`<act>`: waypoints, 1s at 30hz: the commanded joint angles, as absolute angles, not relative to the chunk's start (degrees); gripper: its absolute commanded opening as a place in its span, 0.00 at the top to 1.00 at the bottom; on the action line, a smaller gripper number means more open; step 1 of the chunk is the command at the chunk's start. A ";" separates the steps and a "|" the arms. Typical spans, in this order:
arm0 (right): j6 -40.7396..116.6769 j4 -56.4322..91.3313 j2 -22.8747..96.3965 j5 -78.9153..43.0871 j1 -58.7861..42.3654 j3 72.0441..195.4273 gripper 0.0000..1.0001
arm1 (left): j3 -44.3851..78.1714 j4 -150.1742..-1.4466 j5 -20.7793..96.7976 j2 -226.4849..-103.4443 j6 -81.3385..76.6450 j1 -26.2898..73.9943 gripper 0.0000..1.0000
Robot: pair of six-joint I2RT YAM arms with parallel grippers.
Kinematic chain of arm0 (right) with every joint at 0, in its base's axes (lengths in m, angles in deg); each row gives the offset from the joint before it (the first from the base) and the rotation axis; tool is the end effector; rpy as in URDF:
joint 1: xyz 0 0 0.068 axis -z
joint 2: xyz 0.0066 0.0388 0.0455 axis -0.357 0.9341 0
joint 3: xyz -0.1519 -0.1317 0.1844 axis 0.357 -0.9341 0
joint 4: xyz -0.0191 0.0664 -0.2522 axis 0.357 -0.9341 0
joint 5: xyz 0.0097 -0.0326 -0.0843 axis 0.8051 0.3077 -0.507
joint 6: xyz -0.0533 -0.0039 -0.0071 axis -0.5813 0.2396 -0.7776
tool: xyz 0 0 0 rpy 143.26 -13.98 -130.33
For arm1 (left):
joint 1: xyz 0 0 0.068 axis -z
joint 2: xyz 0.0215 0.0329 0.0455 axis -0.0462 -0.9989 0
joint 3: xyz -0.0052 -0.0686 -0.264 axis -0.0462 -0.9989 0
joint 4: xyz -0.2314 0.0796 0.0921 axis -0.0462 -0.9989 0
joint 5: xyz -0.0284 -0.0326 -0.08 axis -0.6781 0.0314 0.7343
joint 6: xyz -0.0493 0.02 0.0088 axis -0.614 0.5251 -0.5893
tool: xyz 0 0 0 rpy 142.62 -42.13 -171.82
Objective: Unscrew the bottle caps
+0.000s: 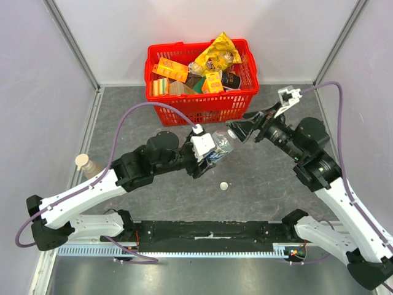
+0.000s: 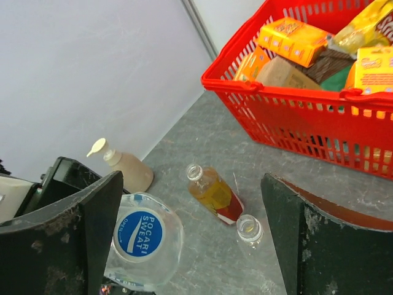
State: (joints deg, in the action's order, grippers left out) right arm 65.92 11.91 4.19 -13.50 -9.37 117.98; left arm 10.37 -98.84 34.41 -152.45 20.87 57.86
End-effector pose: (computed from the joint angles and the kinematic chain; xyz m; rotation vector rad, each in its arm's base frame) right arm 0.1532 0.0981 0.4282 -0.1198 1.5720 1.0620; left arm 0.1184 -0.2151 0.3860 1.1887 1.5345 -0.6532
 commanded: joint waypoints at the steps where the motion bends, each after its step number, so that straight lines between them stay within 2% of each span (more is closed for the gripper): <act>1: 66.05 13.30 7.44 -9.22 -9.05 121.64 0.02 | 8.89 -107.70 23.53 -148.10 21.89 58.09 0.61; 10: 70.87 22.42 12.89 0.80 -8.97 120.95 0.02 | 1.60 -108.15 12.96 -140.19 22.51 57.91 0.67; 17: 77.02 29.72 21.06 12.93 -9.49 121.30 0.24 | -0.25 -107.09 11.82 -138.69 21.72 57.74 0.69; 30: 78.35 32.54 24.76 14.26 -12.22 119.80 0.35 | -1.49 -106.65 11.20 -138.43 21.10 57.38 0.70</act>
